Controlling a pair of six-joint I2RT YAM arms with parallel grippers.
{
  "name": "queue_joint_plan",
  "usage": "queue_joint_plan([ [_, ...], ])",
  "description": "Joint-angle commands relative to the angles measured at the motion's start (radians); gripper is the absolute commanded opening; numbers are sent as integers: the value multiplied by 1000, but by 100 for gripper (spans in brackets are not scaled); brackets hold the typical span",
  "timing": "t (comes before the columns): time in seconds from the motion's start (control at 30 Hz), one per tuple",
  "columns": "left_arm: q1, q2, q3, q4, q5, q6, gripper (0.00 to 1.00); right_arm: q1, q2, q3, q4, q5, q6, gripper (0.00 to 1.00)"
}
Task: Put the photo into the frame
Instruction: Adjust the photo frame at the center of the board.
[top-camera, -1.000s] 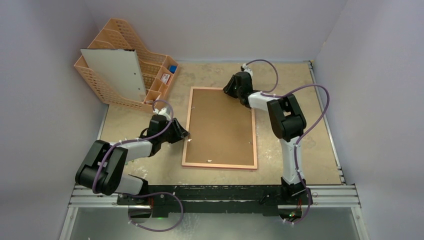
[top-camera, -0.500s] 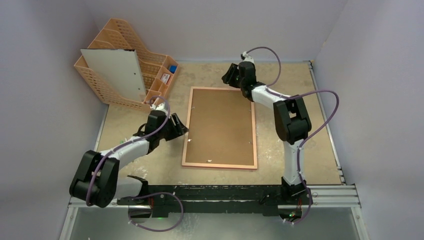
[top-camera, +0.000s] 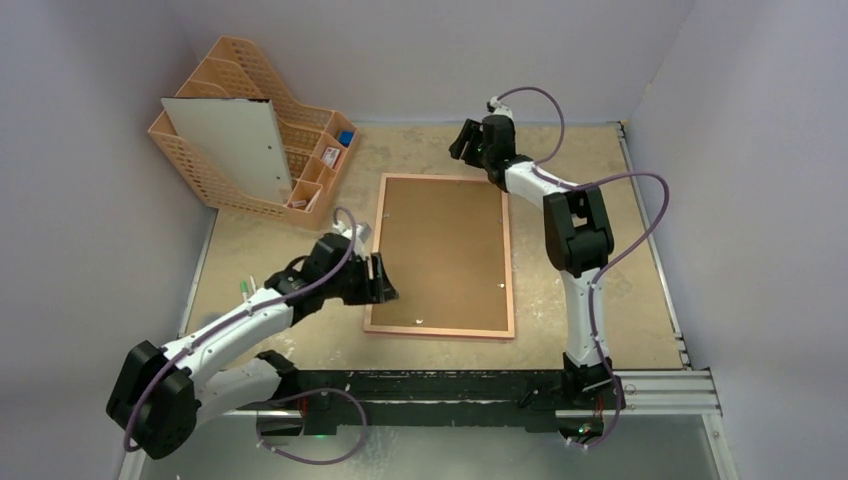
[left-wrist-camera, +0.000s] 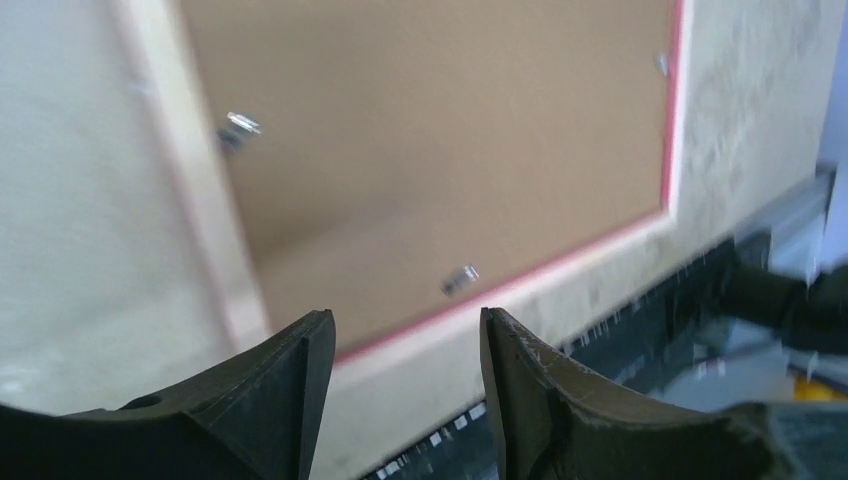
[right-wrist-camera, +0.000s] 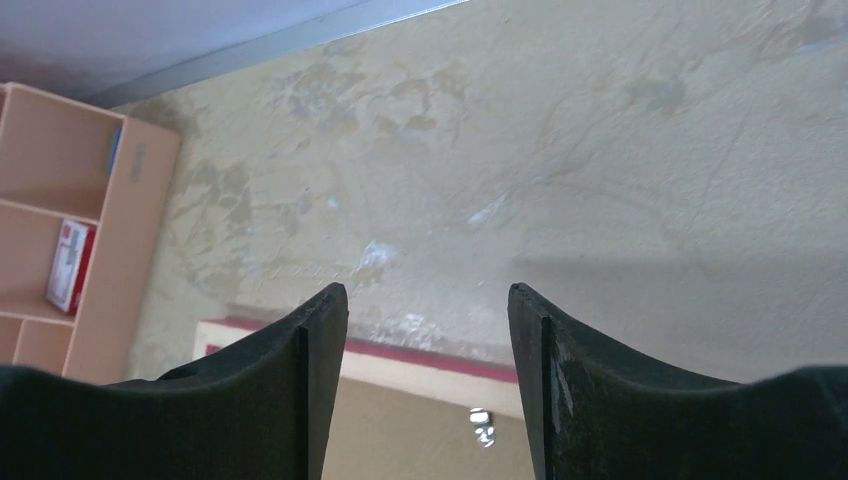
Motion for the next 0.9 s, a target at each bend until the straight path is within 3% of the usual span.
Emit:
queue_joint_plan([
  [0.0, -194, 1, 55, -96, 49, 3, 58, -28, 33, 92, -50, -3, -44, 63],
  [0.13, -369, 58, 62, -157, -44, -99, 61, -54, 82, 149, -92, -51, -87, 63],
  [0.23, -428, 62, 55, -203, -106, -166, 61, -76, 98, 160, -105, -72, -120, 64],
  [0.67, -439, 38, -133, 35, -314, -441, 62, -113, 176, 270, -281, -230, -446, 64],
  [0.87, -436, -10, -118, 25, -428, -467, 64, -156, 144, 206, -321, -369, -421, 64],
])
